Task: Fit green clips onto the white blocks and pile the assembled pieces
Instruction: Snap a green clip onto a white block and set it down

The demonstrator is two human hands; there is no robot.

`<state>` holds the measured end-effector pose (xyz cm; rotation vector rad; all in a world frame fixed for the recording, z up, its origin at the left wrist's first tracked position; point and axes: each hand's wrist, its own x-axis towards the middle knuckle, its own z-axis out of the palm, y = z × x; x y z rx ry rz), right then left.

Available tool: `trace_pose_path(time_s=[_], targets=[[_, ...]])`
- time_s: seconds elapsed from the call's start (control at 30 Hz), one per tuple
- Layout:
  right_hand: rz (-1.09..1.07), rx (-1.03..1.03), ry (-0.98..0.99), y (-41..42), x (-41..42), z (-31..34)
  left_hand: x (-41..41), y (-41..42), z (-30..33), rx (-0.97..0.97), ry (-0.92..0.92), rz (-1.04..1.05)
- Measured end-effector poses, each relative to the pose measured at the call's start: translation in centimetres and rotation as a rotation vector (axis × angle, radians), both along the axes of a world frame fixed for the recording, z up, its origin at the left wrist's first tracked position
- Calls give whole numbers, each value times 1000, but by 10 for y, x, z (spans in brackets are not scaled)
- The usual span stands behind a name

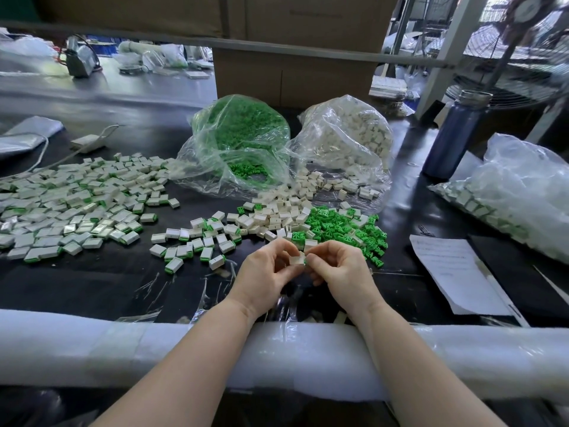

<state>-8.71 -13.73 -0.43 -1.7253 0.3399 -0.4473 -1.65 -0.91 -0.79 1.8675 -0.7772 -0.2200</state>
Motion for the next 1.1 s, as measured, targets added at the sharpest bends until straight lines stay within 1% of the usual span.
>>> trace_pose_path(time_s=[0.1,0.27,0.43,0.63,0.73,0.8,0.93,1.0,1.1], targets=[[25,40,-20,-1,-1,1,0,0,1,-36,50,16],[12,13,15,1,0,0,2,0,2,-43,148,-23],[5,-71,82,2,2,1,4,1,0,41,83,-7],[60,-145,146,-1,1,0,4,1,-3,110,47,-13],[72,-139,144,-1,0,0,4,1,-2,119,34,-23],[46,-146,104,0,0,0,3,0,-2,103,20,-15],[4,-55,6,3,0,2,2,-3,-2,57,-5,-10],[-13,-42,-1,3,0,2,0,-3,-1,35,-1,-21],[-21,-22,16,2,0,3,0,-3,-3,51,-36,-3]])
